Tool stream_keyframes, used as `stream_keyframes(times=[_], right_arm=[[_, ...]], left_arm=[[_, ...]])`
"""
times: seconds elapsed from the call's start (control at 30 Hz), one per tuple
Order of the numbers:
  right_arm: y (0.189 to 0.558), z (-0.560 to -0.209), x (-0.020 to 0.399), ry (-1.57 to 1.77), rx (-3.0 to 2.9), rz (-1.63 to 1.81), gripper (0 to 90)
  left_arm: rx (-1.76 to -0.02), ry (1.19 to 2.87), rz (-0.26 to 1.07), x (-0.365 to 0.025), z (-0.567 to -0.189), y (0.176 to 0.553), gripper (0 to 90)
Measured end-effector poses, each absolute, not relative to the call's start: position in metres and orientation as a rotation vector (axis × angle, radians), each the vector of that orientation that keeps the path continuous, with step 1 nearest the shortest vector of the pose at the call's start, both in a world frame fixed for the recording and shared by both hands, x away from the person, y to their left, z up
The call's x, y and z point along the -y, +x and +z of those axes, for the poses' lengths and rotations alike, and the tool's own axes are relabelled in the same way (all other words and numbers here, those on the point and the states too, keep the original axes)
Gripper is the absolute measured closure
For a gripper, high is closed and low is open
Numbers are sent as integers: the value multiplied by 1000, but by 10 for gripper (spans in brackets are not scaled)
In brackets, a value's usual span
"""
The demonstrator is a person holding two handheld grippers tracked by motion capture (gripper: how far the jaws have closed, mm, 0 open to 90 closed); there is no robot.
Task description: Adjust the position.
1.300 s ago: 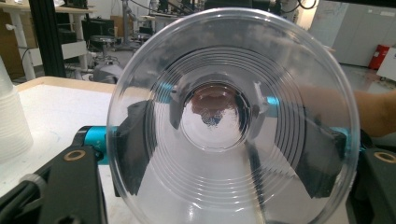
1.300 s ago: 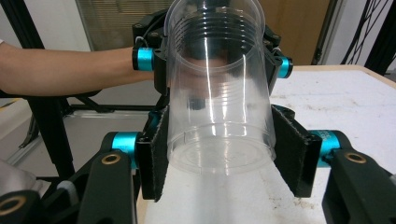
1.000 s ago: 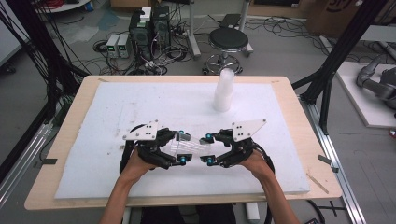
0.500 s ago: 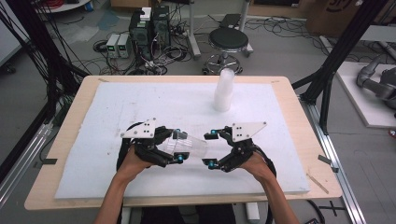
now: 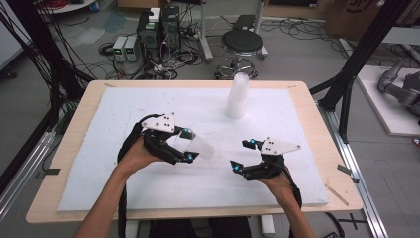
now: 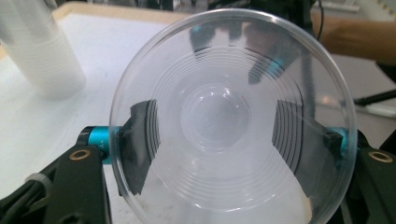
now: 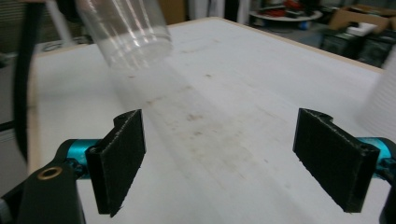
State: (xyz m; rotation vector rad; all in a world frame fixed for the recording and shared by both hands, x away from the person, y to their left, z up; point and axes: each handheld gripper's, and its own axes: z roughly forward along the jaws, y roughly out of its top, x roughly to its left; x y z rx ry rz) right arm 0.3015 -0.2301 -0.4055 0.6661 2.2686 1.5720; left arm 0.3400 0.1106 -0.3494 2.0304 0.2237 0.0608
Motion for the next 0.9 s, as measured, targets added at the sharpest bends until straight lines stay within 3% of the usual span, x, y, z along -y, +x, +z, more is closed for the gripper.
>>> stream_keyframes(times=[0.9], right_arm=[[299, -448, 270, 1056, -2082, 1324, 166]], left_arm=[[-203, 2566, 100, -91, -329, 392, 313]])
